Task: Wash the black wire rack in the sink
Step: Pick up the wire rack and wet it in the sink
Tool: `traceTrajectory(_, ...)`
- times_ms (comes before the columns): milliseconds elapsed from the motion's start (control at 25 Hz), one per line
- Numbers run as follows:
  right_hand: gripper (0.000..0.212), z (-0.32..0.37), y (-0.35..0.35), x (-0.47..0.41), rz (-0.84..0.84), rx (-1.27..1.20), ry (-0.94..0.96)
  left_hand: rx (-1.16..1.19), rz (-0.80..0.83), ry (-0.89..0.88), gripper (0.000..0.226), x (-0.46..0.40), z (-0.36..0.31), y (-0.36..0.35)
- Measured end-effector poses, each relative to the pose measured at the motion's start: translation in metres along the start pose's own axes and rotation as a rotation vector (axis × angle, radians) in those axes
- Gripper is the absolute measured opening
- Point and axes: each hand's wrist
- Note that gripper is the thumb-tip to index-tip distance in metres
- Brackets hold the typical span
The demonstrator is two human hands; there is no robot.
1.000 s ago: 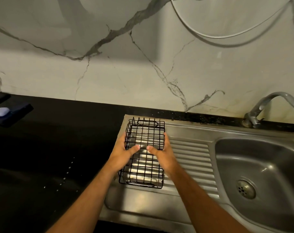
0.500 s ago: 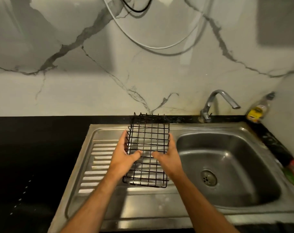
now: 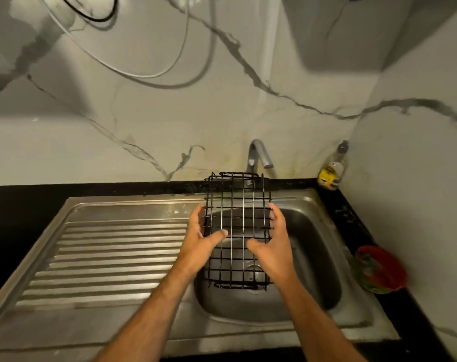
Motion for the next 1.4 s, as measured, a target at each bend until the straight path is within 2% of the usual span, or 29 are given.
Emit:
traceTrajectory(80,0.096,-0.013,0.026,0.002,0.023,0.010,-0.011,-0.034,-0.069,0.083,0.088,-0.002,-0.002,-0.025)
traceTrajectory(160,0.096,-0.021,0.038,0.006,0.027,0.035,-0.011,-0.023,-0.108,0.114,0.105,-0.001,-0.012,-0.041)
traceTrajectory(240,0.098,-0.031,0.045,0.008,-0.001,0.061,-0.010,-0.012,-0.079,0.117,0.121,-0.004,-0.022,-0.052)
traceTrajectory(320,0.100,-0.034,0.049,0.008,-0.004,0.120,0.005,-0.092,-0.031,0.148,0.111,-0.010,-0.027,-0.054)
traceTrajectory(440,0.103,-0.044,0.050,0.006,0.011,0.209,-0.001,-0.224,0.091,0.175,0.059,-0.031,-0.031,-0.049)
traceTrajectory(480,0.106,-0.048,0.050,0.007,0.026,0.255,0.006,-0.259,0.136,0.166,0.053,-0.038,-0.030,-0.048)
traceTrajectory(600,0.111,-0.062,0.048,0.005,0.097,0.357,-0.012,-0.291,0.141,0.149,0.059,-0.057,-0.014,-0.051)
traceTrajectory(680,0.110,-0.070,0.046,0.008,0.140,0.369,0.002,-0.316,0.123,0.134,0.079,-0.068,0.000,-0.052)
traceTrajectory(760,0.103,-0.078,0.048,0.012,0.184,0.369,0.013,-0.364,0.119,0.150,0.104,-0.077,0.010,-0.052)
traceTrajectory(840,0.087,-0.084,0.057,0.010,0.166,0.259,-0.062,-0.393,0.110,0.179,0.107,-0.082,0.016,-0.055)
traceTrajectory(960,0.025,-0.097,0.079,-0.021,-0.066,0.096,-0.164,-0.433,0.068,0.188,0.126,-0.089,0.022,-0.064)
traceTrajectory(1000,0.020,-0.097,0.086,-0.038,-0.134,0.106,-0.175,-0.428,0.056,0.193,0.128,-0.088,0.022,-0.069)
traceTrajectory(1080,0.029,-0.092,0.092,-0.074,-0.166,0.151,-0.184,-0.375,0.037,0.221,0.124,-0.085,0.017,-0.075)
traceTrajectory(1200,0.026,-0.096,0.085,-0.129,0.017,0.270,-0.199,-0.298,-0.008,0.206,0.106,-0.091,0.022,-0.071)
traceTrajectory(1280,0.018,-0.101,0.074,-0.173,0.092,0.255,-0.147,-0.279,-0.048,0.217,0.109,-0.099,0.025,-0.065)
traceTrajectory(1400,0.018,-0.108,0.052,-0.232,0.229,0.207,-0.144,-0.309,-0.074,0.194,0.107,-0.112,0.032,-0.061)
Point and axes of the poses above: each hand's wrist, its own x-axis away from the middle knuckle, its own y-axis out of the back of the hand, z = x × y, and after that the axes turned 14 degrees about y, right-handed
